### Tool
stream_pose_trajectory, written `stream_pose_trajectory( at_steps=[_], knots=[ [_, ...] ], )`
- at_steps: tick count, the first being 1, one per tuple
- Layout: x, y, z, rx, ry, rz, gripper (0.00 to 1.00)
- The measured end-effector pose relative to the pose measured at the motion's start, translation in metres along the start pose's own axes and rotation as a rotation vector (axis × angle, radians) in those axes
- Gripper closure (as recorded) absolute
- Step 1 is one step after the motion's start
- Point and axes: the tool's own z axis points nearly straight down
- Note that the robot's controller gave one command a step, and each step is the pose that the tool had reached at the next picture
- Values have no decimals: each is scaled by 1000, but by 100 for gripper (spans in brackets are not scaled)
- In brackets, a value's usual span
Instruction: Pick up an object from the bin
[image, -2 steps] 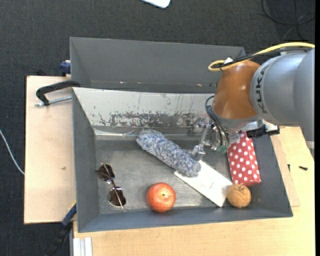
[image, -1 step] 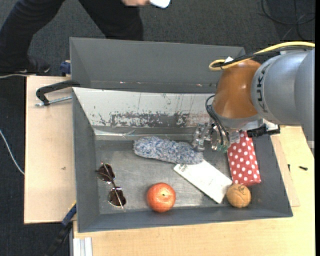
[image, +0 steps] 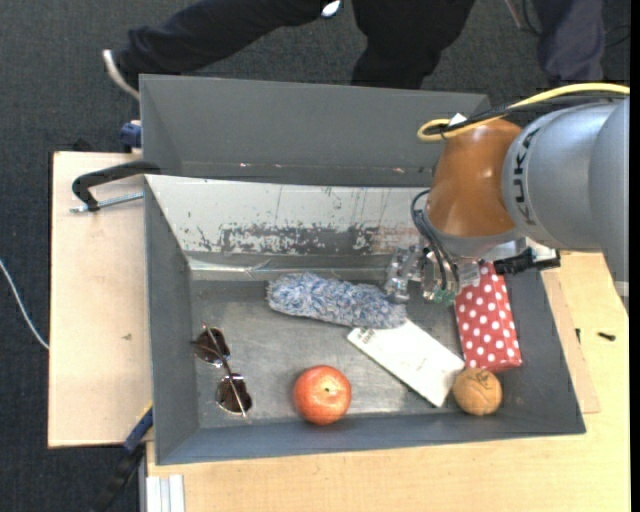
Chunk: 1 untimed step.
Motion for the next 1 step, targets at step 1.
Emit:
stream_pose_trajectory(
  at_steps=[1],
  knots=[
    [24,-38,-196,2,8,-86,100]
  ],
)
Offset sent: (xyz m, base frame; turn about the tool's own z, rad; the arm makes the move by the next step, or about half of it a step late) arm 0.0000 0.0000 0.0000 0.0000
